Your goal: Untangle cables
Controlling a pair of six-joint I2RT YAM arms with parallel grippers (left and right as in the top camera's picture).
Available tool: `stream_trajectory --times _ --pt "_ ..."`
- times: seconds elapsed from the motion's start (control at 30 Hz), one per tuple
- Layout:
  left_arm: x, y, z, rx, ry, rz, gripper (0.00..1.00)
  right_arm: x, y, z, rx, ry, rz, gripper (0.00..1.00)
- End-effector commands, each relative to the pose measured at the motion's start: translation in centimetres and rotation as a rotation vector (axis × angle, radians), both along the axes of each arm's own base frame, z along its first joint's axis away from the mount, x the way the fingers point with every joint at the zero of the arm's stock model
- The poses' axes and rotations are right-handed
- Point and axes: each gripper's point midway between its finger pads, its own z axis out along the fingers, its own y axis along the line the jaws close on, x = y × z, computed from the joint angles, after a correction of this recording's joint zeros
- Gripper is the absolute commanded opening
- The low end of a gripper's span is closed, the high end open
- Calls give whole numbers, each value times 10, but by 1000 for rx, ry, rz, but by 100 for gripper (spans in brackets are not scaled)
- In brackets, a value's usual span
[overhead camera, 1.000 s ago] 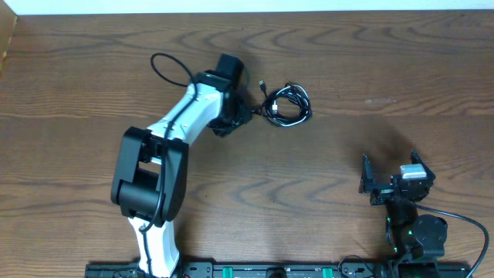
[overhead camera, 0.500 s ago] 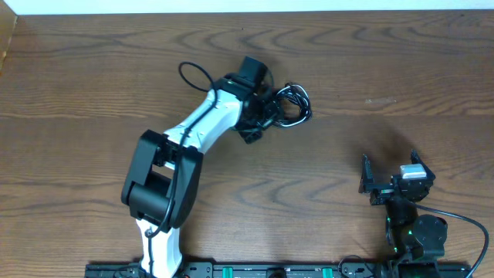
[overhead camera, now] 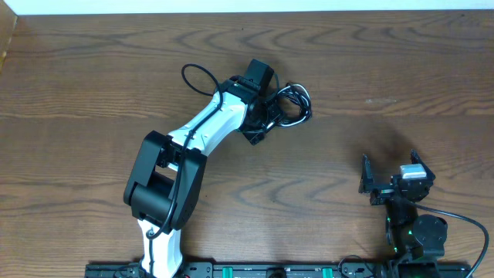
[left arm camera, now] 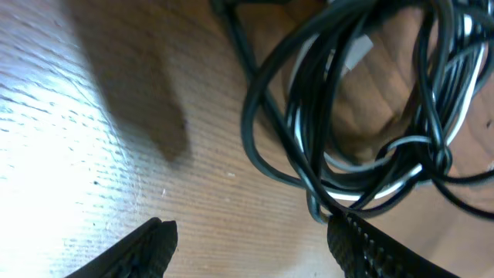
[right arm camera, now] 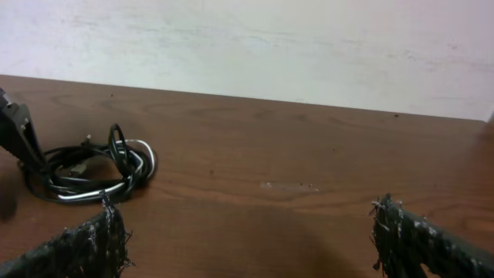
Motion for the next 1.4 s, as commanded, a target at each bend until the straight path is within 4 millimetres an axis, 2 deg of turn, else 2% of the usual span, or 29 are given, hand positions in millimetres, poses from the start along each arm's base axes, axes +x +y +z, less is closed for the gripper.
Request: stream_trajectory --times 0.0,0.07,0.17,0.37,0.47,0.6,0.77,1.03,1.33,1.37 --pt "4 7 -8 37 -10 44 70 0 0 -2 -9 5 -1 99" --pt "13 7 -7 52 -56 52 70 0 0 -2 -9 5 -1 99" --pt "16 6 -7 67 -78 52 70 0 0 -2 -9 5 -1 99" --pt "9 -2 -12 87 -80 28 70 0 0 -2 -9 5 -1 99" --pt "11 4 -17 163 -115 34 70 0 0 -2 -9 5 -1 99" --pt "8 1 -21 184 -120 22 70 0 0 -2 -9 5 -1 99" --pt "9 7 -26 225 -128 30 68 0 0 -2 -9 5 -1 99" --pt "8 10 -37 244 -110 30 68 0 0 -2 -9 5 -1 99" --pt "8 10 -38 245 -109 29 68 0 0 -2 -9 5 -1 99" --pt "8 10 -38 245 -109 29 64 0 0 -2 -9 5 -1 99"
